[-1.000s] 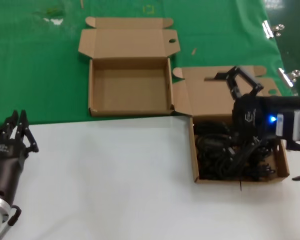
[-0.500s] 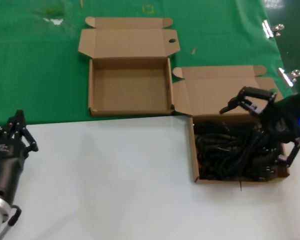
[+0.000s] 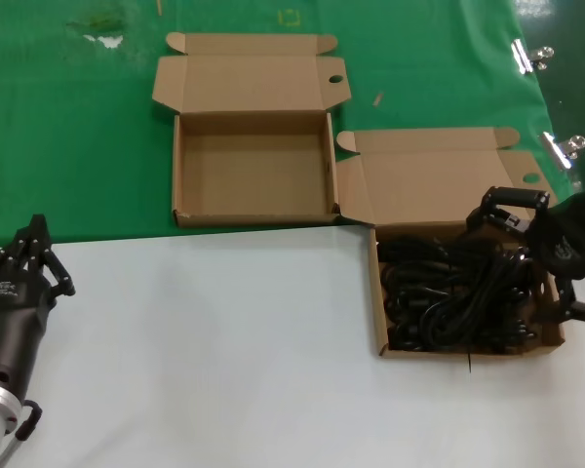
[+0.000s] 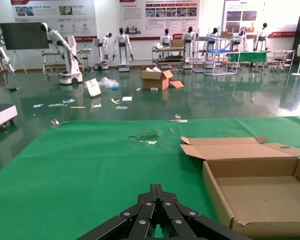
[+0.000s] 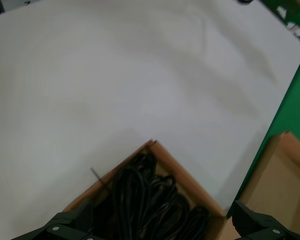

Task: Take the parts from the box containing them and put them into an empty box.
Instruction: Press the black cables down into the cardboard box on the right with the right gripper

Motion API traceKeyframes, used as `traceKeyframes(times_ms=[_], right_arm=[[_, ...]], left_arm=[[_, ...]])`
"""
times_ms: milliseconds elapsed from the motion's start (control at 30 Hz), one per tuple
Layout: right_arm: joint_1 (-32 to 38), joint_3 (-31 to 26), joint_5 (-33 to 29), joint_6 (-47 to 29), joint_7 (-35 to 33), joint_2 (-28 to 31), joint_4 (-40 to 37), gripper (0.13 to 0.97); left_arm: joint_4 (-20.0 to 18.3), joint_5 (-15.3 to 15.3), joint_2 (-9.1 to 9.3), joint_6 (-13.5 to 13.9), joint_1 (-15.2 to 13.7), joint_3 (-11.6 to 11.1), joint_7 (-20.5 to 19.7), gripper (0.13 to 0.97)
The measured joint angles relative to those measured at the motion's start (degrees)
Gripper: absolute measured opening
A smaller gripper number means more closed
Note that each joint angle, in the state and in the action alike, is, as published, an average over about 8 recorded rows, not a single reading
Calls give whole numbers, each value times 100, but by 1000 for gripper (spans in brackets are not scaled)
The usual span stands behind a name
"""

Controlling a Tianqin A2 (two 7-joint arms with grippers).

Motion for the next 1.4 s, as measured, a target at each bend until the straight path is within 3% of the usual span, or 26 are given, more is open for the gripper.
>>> traceKeyframes(times_ms=[833,1133,1400], right_arm=[[161,31,-472,741,-1193,-739,-1780,966],[313,54,-569,985,-1585,-988,-2446,941],[265,88,-591,1067,-1658,-1062,-2627,849]], left_arm=[[0,1,0,0,0,0,-2,140],[0,2,0,0,0,0,-4,140],[0,2,0,0,0,0,-2,140]])
